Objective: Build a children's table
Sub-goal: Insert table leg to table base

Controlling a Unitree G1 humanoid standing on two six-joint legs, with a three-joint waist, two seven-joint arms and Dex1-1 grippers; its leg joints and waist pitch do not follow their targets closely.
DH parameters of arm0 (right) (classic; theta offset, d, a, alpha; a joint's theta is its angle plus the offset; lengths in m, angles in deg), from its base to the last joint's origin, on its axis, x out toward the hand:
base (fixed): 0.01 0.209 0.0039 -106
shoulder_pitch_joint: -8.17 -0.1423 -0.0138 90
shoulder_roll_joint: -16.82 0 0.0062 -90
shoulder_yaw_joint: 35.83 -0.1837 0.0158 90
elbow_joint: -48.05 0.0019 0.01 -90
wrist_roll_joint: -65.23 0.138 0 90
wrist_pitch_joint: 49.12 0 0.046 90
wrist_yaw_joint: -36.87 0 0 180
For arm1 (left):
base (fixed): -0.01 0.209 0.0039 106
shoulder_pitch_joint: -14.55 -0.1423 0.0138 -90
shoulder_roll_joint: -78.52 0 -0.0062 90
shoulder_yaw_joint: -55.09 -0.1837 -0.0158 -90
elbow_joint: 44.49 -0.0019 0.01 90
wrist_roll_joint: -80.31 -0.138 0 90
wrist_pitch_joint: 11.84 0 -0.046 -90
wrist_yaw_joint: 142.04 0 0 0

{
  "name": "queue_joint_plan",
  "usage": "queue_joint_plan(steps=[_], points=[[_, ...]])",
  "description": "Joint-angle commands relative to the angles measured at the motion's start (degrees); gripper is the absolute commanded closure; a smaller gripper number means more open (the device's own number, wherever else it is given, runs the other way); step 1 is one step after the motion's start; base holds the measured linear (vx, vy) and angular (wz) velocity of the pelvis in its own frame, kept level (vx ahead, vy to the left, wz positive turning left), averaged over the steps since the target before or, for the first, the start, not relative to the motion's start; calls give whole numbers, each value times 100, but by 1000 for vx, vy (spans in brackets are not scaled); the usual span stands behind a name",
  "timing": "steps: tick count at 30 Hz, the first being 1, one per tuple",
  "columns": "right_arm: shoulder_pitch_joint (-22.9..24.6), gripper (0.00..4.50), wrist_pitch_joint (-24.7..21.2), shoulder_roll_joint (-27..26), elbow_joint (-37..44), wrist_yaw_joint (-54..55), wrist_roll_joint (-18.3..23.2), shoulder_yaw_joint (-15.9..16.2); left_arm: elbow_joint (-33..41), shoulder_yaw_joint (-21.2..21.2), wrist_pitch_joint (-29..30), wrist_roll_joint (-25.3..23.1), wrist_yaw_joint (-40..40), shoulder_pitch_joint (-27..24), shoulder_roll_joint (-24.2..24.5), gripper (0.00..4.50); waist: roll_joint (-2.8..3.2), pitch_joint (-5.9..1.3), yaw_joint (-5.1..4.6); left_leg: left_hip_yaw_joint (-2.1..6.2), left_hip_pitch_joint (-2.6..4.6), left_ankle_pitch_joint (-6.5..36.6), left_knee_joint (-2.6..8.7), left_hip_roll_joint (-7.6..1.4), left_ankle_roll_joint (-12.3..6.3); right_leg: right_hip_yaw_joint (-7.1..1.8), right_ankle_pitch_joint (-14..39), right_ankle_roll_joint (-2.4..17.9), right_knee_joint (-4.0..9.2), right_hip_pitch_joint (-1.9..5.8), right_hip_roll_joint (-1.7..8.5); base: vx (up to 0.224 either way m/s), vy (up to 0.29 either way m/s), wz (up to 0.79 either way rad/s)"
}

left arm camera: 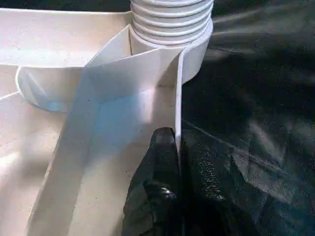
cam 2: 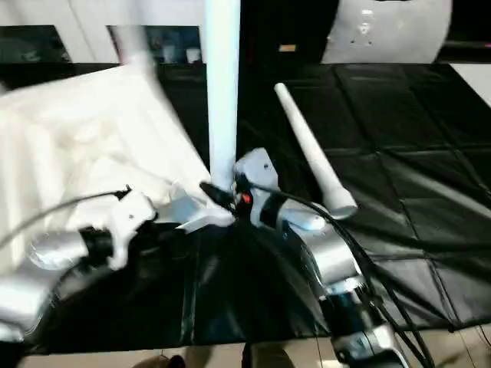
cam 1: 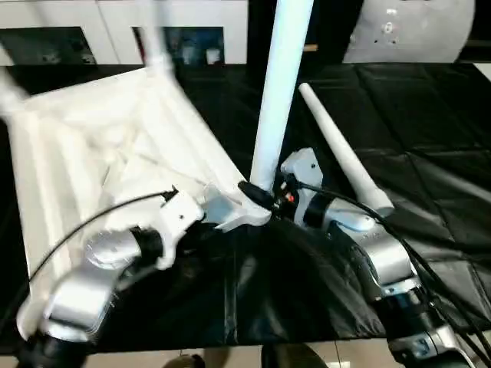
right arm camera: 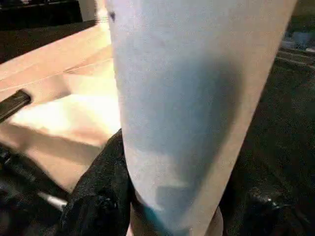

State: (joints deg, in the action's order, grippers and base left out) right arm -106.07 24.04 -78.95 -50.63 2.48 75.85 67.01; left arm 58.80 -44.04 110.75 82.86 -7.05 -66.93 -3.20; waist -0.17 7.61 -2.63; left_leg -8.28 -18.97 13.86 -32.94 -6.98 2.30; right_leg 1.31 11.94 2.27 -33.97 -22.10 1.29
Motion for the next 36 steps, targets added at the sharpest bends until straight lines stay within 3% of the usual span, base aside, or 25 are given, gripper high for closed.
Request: queue_joint_plan(steps=[1, 7, 8, 9, 10, 13, 14, 15, 17, 21, 26, 27, 28, 30, 32, 34, 36], points=[[385, 259, -504, 33, -1079, 214, -355, 228, 455, -217, 67, 160, 149, 41, -222, 450, -1, -245, 91, 200, -117, 489, 411, -592, -579, -418, 1604, 1513, 463, 230, 748, 0, 0, 0], [315, 259, -505, 13, -1237, 83, -389, 331, 489, -408, 418, -95, 323, 212, -260, 450, 33, -279, 138, 217, -95, 647, 421, -610, -518, -398, 1410, 1510, 437, 231, 739, 0, 0, 0], [299, 259, -476, 23, -1269, 82, -422, 350, 517, -424, 503, -102, 351, 222, -256, 450, 13, -287, 135, 219, -96, 722, 422, -614, -473, -398, 1421, 1512, 438, 237, 743, 0, 0, 0], [281, 259, -458, -2, -1325, 88, -397, 313, 531, -439, 544, -127, 380, 240, -247, 450, 5, -292, 140, 217, -90, 771, 416, -612, -451, -403, 1450, 1500, 449, 233, 748, 0, 0, 0], [250, 259, -433, -29, -1393, 87, -365, 267, 528, -446, 605, -121, 406, 280, -250, 450, 44, -289, 147, 226, -96, 765, 413, -611, -434, -405, 1432, 1506, 437, 236, 753, 0, 0, 0], [149, 259, -340, -113, -1559, 41, -248, 133, 402, -364, 666, -61, 527, 444, -353, 450, 15, -294, 139, 226, -103, 861, 412, -598, -398, -401, 1534, 1530, 451, 245, 749, 0, 0, 0], [123, 224, -287, -135, -1592, 32, -237, 104, 362, -343, 684, -31, 537, 492, -378, 450, 13, -299, 152, 221, -95, 864, 403, -599, -393, -405, 1580, 1511, 460, 240, 752, 0, 0, 0], [81, 224, -242, -163, -1653, 50, -230, 65, 279, -341, 648, -43, 535, 563, -387, 450, 44, -307, 161, 225, -89, 873, 401, -605, -383, -405, 1580, 1510, 451, 235, 750, 0, 0, 0], [35, 189, -163, -183, -1731, 56, -221, 28, 127, -363, 564, -89, 502, 664, -358, 450, 29, -316, 164, 223, -80, 876, 400, -600, -378, -400, 1548, 1510, 454, 229, 739, 0, 0, 0], [44, 154, -95, -151, -1716, -57, -145, -33, -108, -370, 499, -118, 455, 814, -290, 450, 33, -361, 226, 189, -83, 365, 360, -600, -494, -389, 728, 1652, 378, 258, 731, 0, 0, 0], [314, 116, 5, 109, -1267, -411, 83, -269, -681, -458, -42, -195, 72, 1103, 41, 450, 56, -362, 319, 174, -72, 347, 352, -593, -587, -372, 613, 1656, 394, 276, 729, 0, 0, 0], [322, 106, 12, 118, -1252, -424, 88, -272, -692, -459, -51, -195, 61, 1108, 47, 450, 62, -399, 351, 143, -46, 233, 317, -597, -606, -378, 407, 1690, 370, 279, 746, 0, 0, 0], [449, 93, 90, 265, -1015, -632, 174, -315, -881, -478, -247, -197, -100, 1201, 143, 450, 81, -400, 362, 147, -68, 53, 312, -604, -645, -359, 71, 1741, 326, 297, 735, 0, 0, 0], [597, 74, 206, 504, -720, -882, 231, -379, -1134, -544, -568, -180, -417, 1330, 311, 450, 80, -402, 391, 141, -58, -32, 293, -594, -748, -335, -21, 1726, 326, 299, 730, 0, 0, 0], [656, 58, 279, 683, -562, -1035, 250, -414, -1278, -622, -862, -171, -655, 1396, 448, 450, 137, -406, 420, 136, -61, -56, 288, -608, -781, -314, -69, 1720, 324, 303, 738, 0, 0, 0], [688, 40, 324, 783, -459, -1119, 287, -461, -1359, -660, -994, -138, -805, 1428, 517, 450, 111, -423, 436, 137, -74, -150, 280, -621, -784, -300, -192, 1752, 291, 316, 739, 0, 0, 0], [743, 22, 409, 1015, -213, -1408, 442, -593, -1494, -771, -1289, -90, -1171, 1465, 681, 450, 106, -502, 440, 145, -108, -634, 217, -607, -893, -285, -836, 1820, 174, 352, 730, 0, 0, 0]])
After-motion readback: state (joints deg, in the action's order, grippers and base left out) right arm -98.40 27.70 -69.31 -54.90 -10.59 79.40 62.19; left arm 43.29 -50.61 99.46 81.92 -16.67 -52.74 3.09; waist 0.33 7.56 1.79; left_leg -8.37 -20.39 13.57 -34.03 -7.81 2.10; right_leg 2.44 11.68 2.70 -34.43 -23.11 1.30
